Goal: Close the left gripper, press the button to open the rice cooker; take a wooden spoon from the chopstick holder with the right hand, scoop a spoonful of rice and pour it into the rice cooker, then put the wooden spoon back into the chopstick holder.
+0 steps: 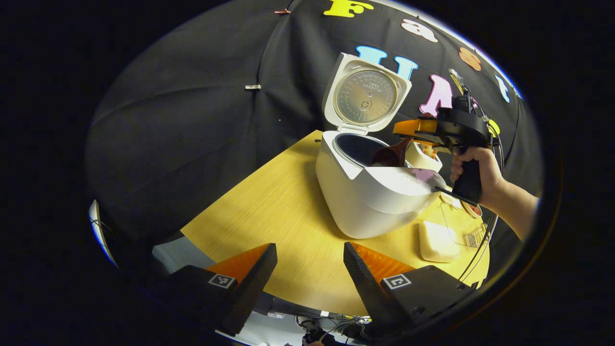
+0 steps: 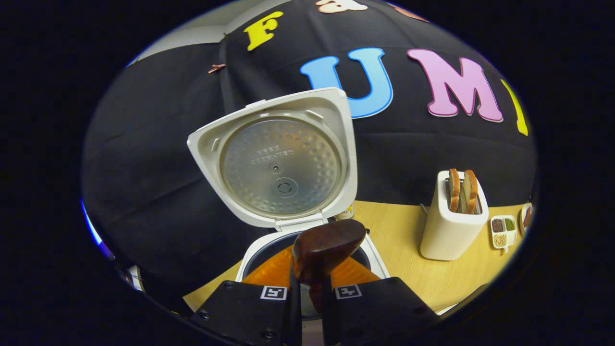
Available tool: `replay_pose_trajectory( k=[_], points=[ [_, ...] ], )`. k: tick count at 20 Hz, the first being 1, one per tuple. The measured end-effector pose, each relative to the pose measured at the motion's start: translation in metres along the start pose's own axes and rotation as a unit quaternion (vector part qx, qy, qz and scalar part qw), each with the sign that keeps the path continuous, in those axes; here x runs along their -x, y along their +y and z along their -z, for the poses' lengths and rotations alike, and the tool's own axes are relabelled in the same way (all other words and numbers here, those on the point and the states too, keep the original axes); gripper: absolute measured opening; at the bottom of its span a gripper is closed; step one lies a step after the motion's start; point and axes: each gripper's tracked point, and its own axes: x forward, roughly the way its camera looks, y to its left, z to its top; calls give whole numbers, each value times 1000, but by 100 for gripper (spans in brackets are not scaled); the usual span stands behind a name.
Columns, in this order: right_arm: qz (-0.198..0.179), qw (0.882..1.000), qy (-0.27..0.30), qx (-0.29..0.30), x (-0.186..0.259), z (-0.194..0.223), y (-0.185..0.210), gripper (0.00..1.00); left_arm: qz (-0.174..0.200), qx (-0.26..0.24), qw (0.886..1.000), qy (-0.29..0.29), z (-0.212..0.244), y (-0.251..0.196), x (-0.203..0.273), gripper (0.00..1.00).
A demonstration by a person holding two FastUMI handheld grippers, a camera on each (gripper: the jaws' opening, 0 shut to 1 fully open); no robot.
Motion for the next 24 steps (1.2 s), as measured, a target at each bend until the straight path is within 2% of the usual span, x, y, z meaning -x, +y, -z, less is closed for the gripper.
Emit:
replay_pose_trajectory(
  k=[3,7,10,11,17,21,24],
  points=[
    [-18,998,-5,64,2,2,19,21,5,5,1000,4,3,-3,0,96],
    [-43,987,-1,153,8,9,43,21,8,-1,1000,-4,0,-8,1,96],
    [-51,984,-8,173,14,8,54,17,9,-3,1000,-7,0,-9,1,96],
    [-50,984,-12,170,15,4,56,21,10,-3,1000,-7,-1,-10,2,96],
    [-26,995,-34,86,38,-27,34,21,7,-13,1000,-25,-10,-11,7,98],
    [5,998,-59,4,70,-58,-4,21,13,-25,999,-42,-23,-17,7,96],
    [39,993,-89,-71,101,-84,-48,21,22,-33,998,-52,-33,-28,6,98]
  ],
)
